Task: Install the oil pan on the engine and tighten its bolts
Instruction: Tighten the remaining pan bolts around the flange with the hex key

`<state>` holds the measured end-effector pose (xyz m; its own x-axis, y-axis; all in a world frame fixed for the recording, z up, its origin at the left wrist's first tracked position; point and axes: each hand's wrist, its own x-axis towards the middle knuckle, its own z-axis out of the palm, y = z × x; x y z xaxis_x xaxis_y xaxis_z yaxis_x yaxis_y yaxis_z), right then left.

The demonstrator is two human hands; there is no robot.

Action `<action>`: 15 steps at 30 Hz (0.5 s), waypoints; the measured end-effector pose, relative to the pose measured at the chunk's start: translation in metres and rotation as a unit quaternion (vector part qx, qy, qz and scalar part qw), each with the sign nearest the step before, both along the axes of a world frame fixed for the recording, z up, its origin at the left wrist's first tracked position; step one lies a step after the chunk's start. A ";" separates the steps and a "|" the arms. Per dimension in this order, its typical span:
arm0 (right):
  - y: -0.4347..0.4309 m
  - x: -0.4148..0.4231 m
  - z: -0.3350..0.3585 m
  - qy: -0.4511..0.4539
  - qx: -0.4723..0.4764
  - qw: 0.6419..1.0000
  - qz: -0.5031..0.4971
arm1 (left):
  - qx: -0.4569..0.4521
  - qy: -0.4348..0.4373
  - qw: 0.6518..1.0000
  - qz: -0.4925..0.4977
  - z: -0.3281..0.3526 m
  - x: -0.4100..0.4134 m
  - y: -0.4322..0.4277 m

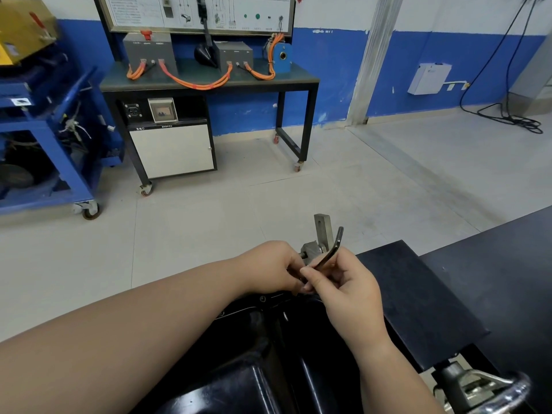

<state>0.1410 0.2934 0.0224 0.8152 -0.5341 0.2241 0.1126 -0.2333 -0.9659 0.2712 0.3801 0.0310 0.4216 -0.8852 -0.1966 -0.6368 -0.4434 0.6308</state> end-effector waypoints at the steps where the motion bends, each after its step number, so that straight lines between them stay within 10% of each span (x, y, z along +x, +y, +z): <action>1: 0.000 -0.001 0.001 0.000 -0.005 1.000 0.011 | 0.001 -0.001 1.000 0.000 0.000 0.000 0.000; 15: -0.001 -0.001 0.001 -0.004 0.016 1.000 0.007 | -0.011 0.012 1.000 0.005 0.000 -0.002 0.001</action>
